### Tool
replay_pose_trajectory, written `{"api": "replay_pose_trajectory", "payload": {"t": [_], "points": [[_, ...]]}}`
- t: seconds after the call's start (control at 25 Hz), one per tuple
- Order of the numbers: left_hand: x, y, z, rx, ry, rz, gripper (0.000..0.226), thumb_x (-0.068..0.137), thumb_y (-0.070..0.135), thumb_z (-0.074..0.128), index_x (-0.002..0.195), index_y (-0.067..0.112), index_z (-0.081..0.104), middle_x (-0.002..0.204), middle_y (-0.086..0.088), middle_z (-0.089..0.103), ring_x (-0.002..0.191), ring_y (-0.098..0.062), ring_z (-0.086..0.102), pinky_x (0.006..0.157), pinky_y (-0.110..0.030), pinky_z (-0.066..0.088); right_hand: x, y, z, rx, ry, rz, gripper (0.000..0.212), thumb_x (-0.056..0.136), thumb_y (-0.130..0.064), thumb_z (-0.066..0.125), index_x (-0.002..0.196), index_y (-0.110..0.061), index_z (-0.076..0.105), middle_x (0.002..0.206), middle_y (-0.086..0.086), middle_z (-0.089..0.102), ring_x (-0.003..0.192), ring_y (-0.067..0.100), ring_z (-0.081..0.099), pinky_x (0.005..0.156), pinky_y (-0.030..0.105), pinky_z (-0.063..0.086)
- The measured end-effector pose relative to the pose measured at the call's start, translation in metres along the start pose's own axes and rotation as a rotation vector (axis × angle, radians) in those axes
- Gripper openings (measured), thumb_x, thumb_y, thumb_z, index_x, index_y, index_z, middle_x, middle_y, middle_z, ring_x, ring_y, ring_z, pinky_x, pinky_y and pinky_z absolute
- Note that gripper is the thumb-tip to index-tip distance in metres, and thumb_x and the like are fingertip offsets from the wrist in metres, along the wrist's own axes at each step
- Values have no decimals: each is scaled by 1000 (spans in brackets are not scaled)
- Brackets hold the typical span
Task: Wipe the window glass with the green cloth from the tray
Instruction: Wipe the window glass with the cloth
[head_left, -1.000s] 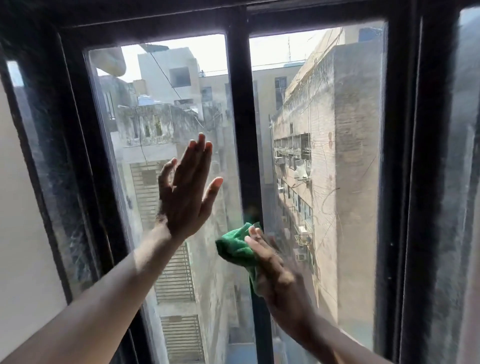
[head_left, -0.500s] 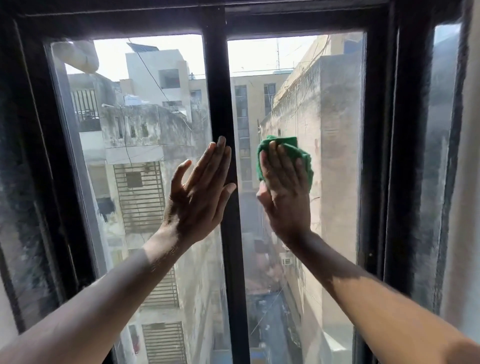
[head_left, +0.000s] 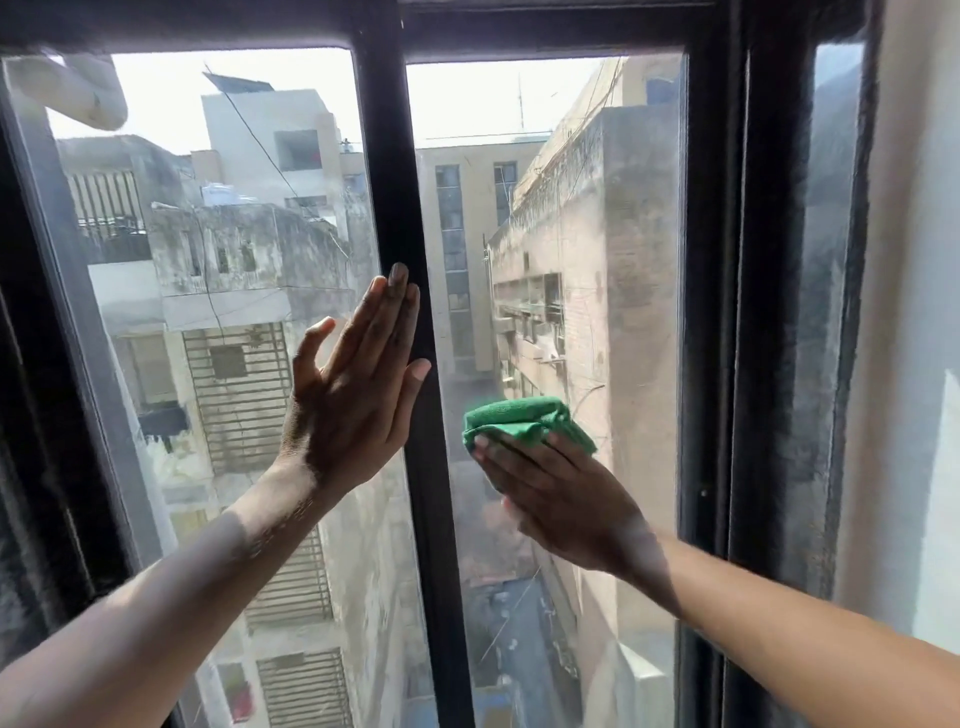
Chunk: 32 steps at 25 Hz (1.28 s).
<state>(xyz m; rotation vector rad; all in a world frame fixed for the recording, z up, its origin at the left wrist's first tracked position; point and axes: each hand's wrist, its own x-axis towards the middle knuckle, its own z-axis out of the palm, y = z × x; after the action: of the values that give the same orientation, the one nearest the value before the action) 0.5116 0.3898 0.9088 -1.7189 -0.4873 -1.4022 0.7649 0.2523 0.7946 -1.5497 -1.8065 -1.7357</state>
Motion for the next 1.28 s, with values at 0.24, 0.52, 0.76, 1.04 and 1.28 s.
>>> {"api": "replay_pose_trajectory", "payload": {"t": [0.24, 0.52, 0.76, 1.04, 1.28], "points": [[-3, 5, 3, -16, 12, -21, 65, 121, 34, 40, 182, 18, 24, 192, 0, 21, 175, -13, 30, 131, -47, 21, 12, -14, -8, 250, 104, 740, 80, 109, -38, 44, 178, -13, 12, 188, 2, -3, 174, 25, -2, 140, 50, -3], [-3, 3, 6, -54, 4, -9, 66, 121, 33, 39, 183, 18, 20, 193, 1, 14, 177, -13, 24, 135, -38, 11, 51, 23, -22, 370, 128, 1051, 85, 110, -51, 39, 177, -16, -1, 188, 7, -3, 174, 26, -2, 140, 51, -5], [-4, 9, 6, -112, -15, -48, 65, 122, 32, 35, 183, 19, 18, 193, 1, 14, 178, -12, 21, 129, -47, 21, -52, 17, -1, 253, -71, 687, 96, 107, -57, 43, 175, -25, -17, 185, -6, -24, 172, 18, -18, 140, 56, 0], [0, 14, 3, -133, -61, -91, 65, 121, 31, 36, 183, 19, 20, 193, 0, 15, 178, -13, 22, 122, -50, 29, -15, 40, -23, 103, -142, -87, 106, 98, -49, 59, 177, -25, -8, 187, -3, 0, 173, 18, -7, 140, 43, -10], [0, 20, 4, -80, -45, -116, 64, 121, 30, 37, 183, 18, 23, 192, 0, 18, 177, -9, 22, 124, -45, 22, 34, 3, -13, 298, 81, 482, 105, 93, -39, 66, 178, -16, 9, 188, 2, 0, 174, 25, -1, 139, 47, -9]]}}
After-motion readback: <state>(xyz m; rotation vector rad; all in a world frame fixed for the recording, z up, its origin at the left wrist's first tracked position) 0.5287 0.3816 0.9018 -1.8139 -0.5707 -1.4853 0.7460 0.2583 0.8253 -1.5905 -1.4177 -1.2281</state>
